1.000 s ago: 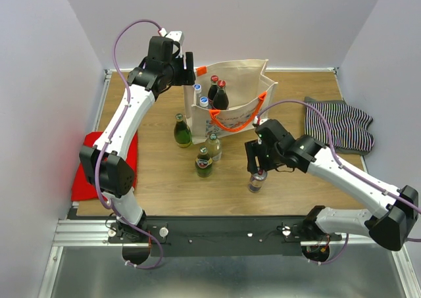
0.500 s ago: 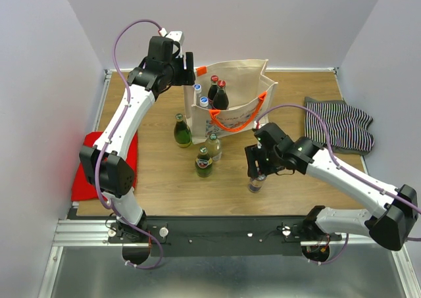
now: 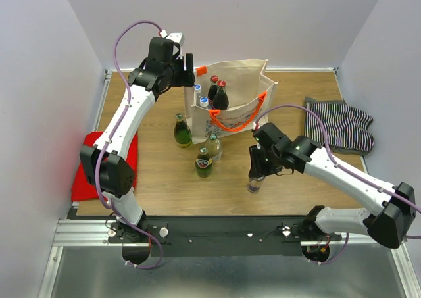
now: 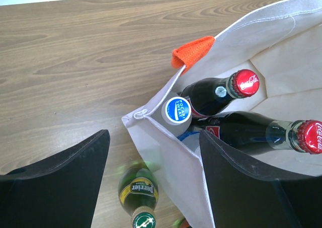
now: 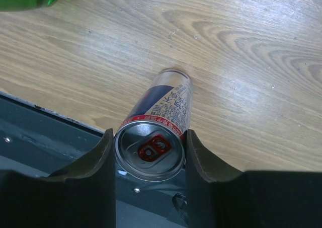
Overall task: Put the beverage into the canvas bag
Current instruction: Pick up the drink from the center of the board.
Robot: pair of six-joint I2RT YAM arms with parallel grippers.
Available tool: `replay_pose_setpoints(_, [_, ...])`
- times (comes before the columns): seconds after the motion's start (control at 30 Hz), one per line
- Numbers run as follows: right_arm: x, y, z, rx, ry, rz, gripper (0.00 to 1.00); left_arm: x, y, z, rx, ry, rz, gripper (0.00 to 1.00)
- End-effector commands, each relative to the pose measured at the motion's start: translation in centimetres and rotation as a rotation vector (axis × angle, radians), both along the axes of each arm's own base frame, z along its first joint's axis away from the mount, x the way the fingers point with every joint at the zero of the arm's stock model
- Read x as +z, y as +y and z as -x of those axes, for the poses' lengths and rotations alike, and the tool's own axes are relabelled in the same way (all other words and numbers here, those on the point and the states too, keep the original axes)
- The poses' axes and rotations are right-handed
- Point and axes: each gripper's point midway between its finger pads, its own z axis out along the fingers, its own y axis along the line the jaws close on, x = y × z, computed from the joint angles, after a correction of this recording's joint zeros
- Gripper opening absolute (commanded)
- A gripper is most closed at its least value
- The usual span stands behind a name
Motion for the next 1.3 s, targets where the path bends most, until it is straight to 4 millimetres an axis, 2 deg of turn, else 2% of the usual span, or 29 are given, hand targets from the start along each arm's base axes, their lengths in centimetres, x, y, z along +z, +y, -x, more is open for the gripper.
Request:
replay_pose_setpoints(0.0, [0.5, 0.3, 0.0, -0.001, 0.014, 0.019, 0.01, 0.7, 0.7, -0.1, 0.018, -0.023, -0.015, 0.8])
replay_pose_setpoints(0.27, [7.8, 1.5, -3.6, -0.046, -0.157, -0.036, 0.01, 0.9, 0.9, -0.1, 0.018, -0.03, -0.015, 0.8])
replay_pose_setpoints(0.6, [13.5, 1.6, -5.9, -0.078, -0.274, -0.035, 0.01, 1.0, 1.0, 0.0, 0.018, -0.031, -0.015, 0.8])
replay_pose_setpoints(0.63, [15.1, 1.7, -6.3, -0.087, -0.305, -0.055, 0.01, 1.1, 0.9, 0.1, 0.015, -0.033, -0.015, 0.8])
replay_pose_setpoints(0.73, [16.4, 1.4, -7.2, -0.103, -0.34, -0.03, 0.01, 1.3, 0.8, 0.1, 0.007, -0.038, -0.01, 0.79])
replay_pose_setpoints(0.8, [18.3, 1.4, -7.8, -0.113, -0.387, -0.048, 0.01, 1.4, 0.7, 0.2, 0.002, -0.041, -0.005, 0.79])
replay_pose_setpoints(0.83, [18.7, 1.6, -8.2, -0.115, -0.398, -0.047, 0.01, 1.3, 0.7, 0.2, 0.0, -0.038, -0.005, 0.79])
replay_pose_setpoints(0.87, [20.1, 1.8, -8.5, -0.124, -0.426, -0.07, 0.01, 1.2, 0.7, 0.3, 0.0, -0.038, -0.005, 0.79])
replay_pose_setpoints(0.97, [21.3, 2.2, -9.8, -0.126, -0.471, -0.053, 0.01, 1.3, 0.5, 0.4, -0.012, -0.038, 0.002, 0.79])
replay_pose_setpoints(1.0, [22.7, 2.1, -10.4, -0.137, -0.509, -0.059, 0.01, 1.3, 0.3, 0.5, -0.021, -0.038, 0.007, 0.79])
replay_pose_setpoints(1.1, [25.1, 2.8, -11.8, -0.142, -0.564, -0.073, 0.01, 1.4, 0.2, 0.6, -0.031, -0.038, 0.012, 0.79])
replay_pose_setpoints(1.2, [26.1, 3.5, -13.3, -0.136, -0.601, -0.07, 0.01, 1.4, 0.1, 0.7, -0.038, -0.037, 0.011, 0.79])
replay_pose_setpoints(1.27, [27.7, 3.4, -14.1, -0.144, -0.643, -0.089, 0.01, 1.7, 0.1, 0.9, -0.041, -0.042, 0.014, 0.79])
